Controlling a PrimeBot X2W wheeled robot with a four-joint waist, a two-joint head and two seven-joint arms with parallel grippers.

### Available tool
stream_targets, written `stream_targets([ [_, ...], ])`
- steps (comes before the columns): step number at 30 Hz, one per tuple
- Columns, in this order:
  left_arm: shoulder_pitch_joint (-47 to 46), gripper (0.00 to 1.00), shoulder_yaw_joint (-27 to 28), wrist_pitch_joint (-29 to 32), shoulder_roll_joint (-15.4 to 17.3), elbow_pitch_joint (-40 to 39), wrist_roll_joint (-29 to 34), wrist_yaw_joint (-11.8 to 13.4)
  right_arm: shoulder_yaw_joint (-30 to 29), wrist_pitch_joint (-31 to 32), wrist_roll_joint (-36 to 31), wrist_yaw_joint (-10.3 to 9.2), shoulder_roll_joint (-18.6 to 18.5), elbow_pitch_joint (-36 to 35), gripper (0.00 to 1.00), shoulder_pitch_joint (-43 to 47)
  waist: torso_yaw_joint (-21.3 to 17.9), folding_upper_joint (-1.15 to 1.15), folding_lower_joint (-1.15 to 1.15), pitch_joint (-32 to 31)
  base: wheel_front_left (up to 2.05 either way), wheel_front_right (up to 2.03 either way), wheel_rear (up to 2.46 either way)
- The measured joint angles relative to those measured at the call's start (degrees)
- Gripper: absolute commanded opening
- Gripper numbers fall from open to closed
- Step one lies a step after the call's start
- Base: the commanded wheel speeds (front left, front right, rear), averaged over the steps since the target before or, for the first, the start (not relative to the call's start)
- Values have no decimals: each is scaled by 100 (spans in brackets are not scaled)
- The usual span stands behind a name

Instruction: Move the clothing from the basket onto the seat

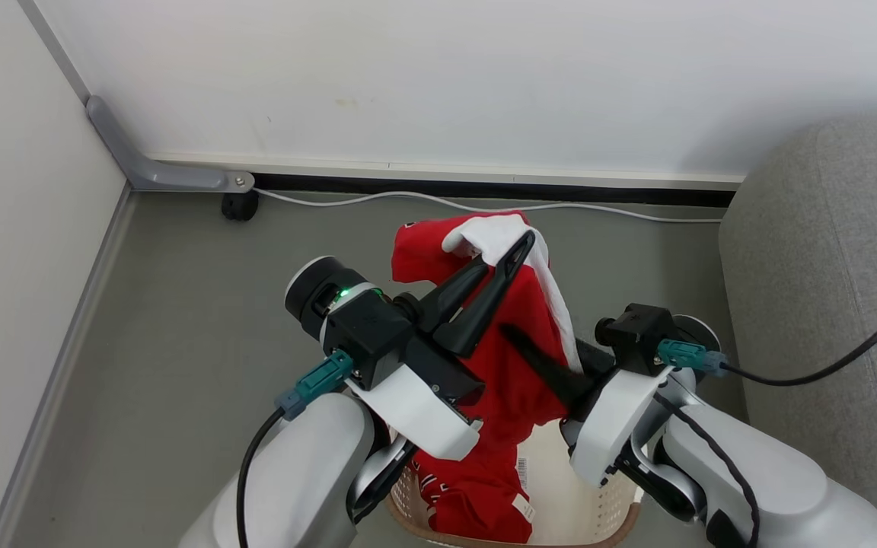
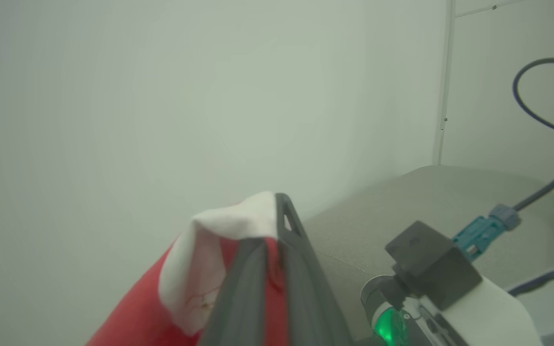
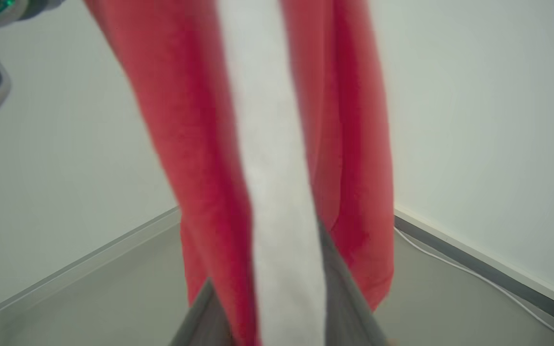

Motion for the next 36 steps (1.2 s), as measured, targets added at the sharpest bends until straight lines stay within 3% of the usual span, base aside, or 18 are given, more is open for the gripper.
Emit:
stream_targets([
  [7, 2, 0, 48, -1, 3, 90, -22, 0, -324, 0, -27, 0, -1, -32, 0, -7, -81, 0, 0, 13, 0, 0, 0],
  [9, 2, 50, 33, -1, 19, 176, -52, 0, -491, 0, -27, 0, -3, -93, 0, 20, -119, 0, 0, 2, 0, 0, 0],
  [10, 4, 100, 18, -1, 32, 227, -60, 0, -561, 0, -33, 0, -7, -127, 0, 44, -142, 0, 0, -3, 0, 0, 0],
  [24, 81, 100, -374, 0, 305, 809, -309, 0, -1905, 0, -226, 0, -63, -315, 0, 471, -705, 0, 0, -44, 0, 0, 0],
  [36, 278, 100, -516, 0, 369, 996, -350, 0, -2401, 0, -361, 0, -70, -498, 0, 664, -1597, 0, 0, -103, 0, 0, 0],
])
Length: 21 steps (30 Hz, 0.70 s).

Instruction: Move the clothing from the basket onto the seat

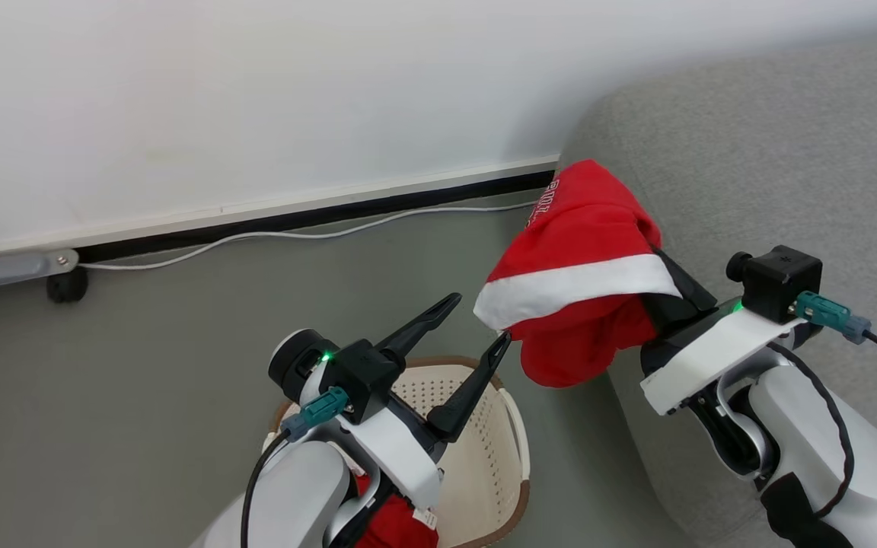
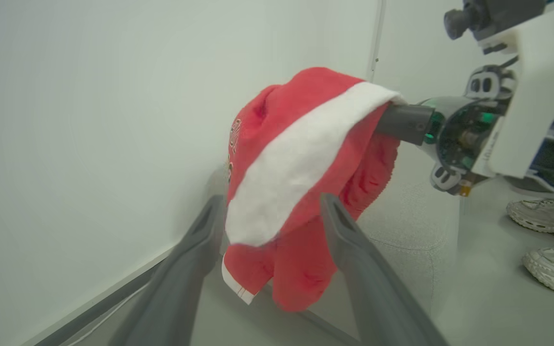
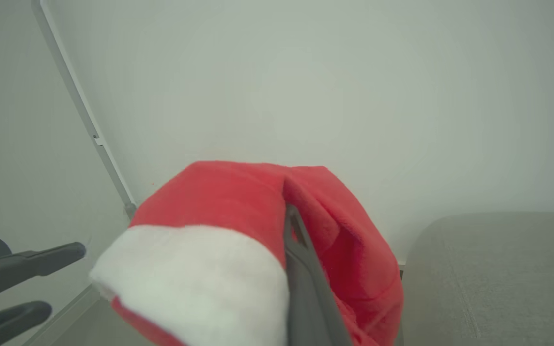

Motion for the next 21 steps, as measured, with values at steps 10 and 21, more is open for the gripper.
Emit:
stream_targets([
  [10, 259, 100, 73, 0, -34, 59, -1, 0, -244, 0, -36, 0, -3, -73, 0, 147, -822, 0, 0, -125, 0, 0, 0],
  [21, 447, 100, 294, 0, -23, 60, 0, 0, -588, 0, -141, 0, -2, -300, 0, 366, -1630, 0, 0, -214, 0, 0, 0],
])
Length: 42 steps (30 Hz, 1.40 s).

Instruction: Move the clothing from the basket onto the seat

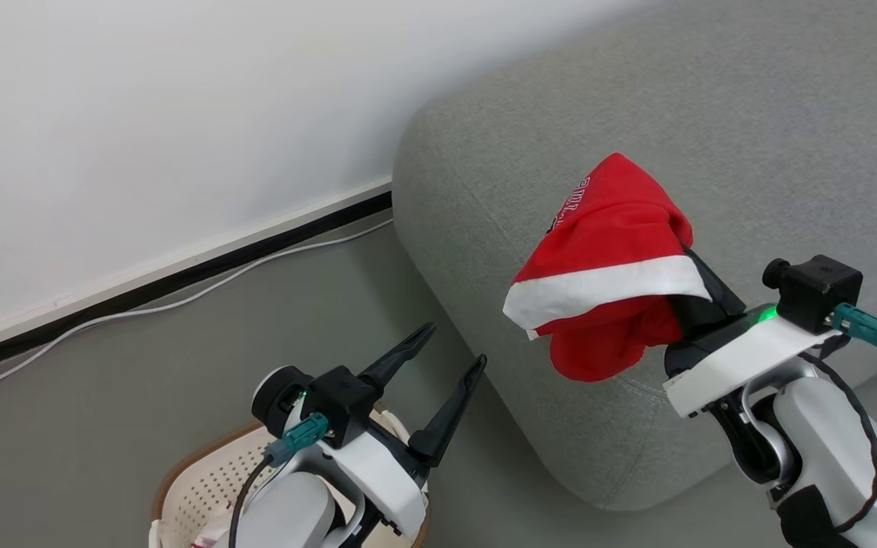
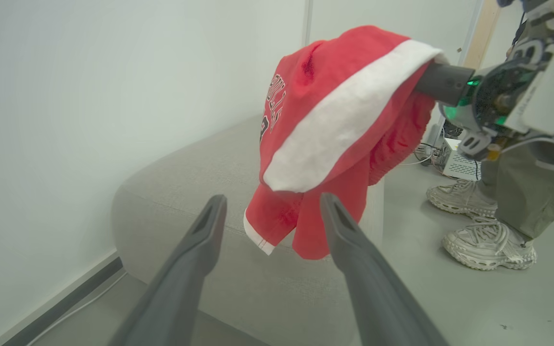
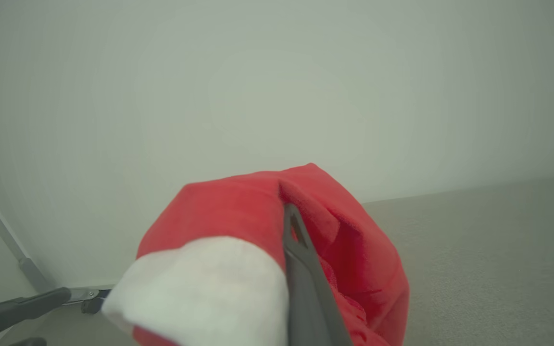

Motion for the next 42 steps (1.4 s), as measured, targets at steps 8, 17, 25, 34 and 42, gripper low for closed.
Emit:
stream_targets([
  [8, 56, 100, -85, 0, -13, 3, 7, 0, -556, 0, -108, -1, -13, -282, 0, 299, -405, 0, 0, 119, 0, 0, 0],
  [17, -177, 100, -201, 0, 58, -26, 49, 0, -1326, 0, -399, -1, -38, -396, 0, 402, -512, 0, 0, 525, 0, 0, 0],
  [25, -615, 100, -221, 0, 344, -259, 232, 0, -2145, 0, -836, 0, -74, -161, 0, -465, -470, 0, 0, 1273, 0, 0, 0],
  [34, -1577, 100, -565, -1, 604, -594, 356, 0, -3186, -1, -1341, 0, -479, 359, 0, -1575, -97, 0, 0, 2338, 0, 0, 0],
  [42, -2146, 100, -923, -1, 787, -692, 352, 0, -3816, -2, -1726, 0, -910, 907, 0, -2545, 338, 0, 0, 3270, 0, 0, 0],
])
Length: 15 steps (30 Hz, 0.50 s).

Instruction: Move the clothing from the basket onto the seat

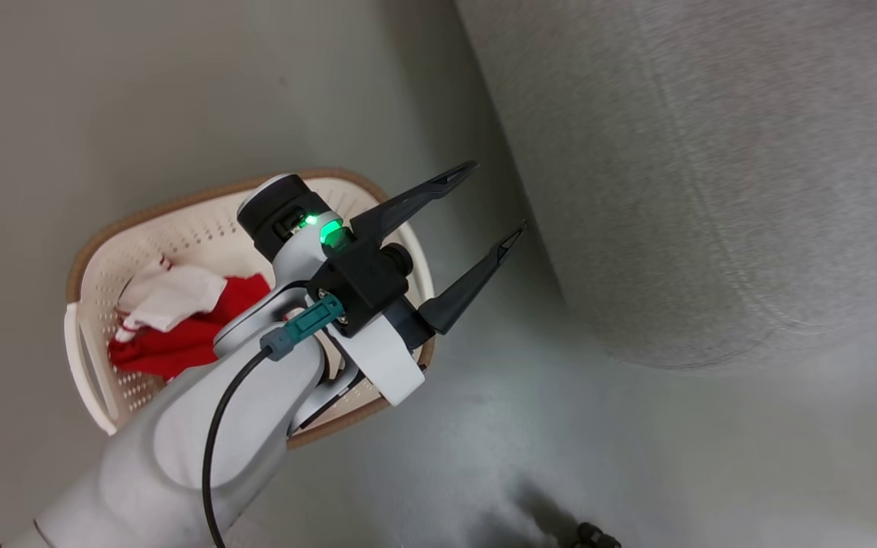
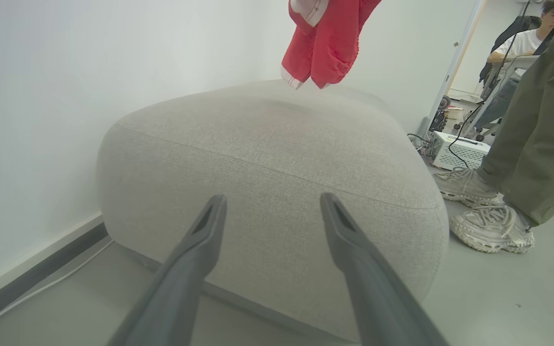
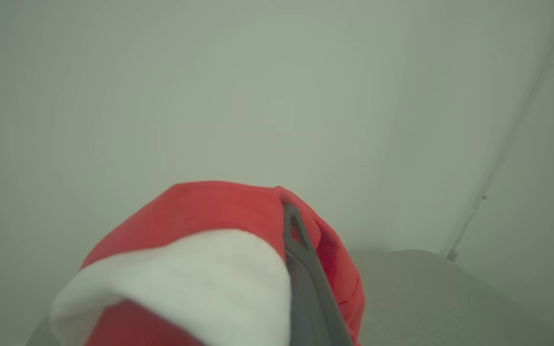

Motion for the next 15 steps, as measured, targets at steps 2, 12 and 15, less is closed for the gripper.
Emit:
stream_targets([
  [2, -75, 100, -65, 0, 43, -2, -1, 0, -181, 0, -67, 0, -46, 161, 0, -280, 104, 0, 0, 202, 0, 0, 0],
  [12, -255, 100, -58, 0, -34, -18, -35, 0, -1661, -2, -657, 0, -304, 1293, 0, -1271, 721, 0, 0, 862, 0, 0, 0],
  [15, -253, 100, 41, 0, -33, -2, -42, 0, -1594, -3, -747, 1, -127, 1491, 0, -1335, 871, 0, 0, 982, 0, 0, 0],
])
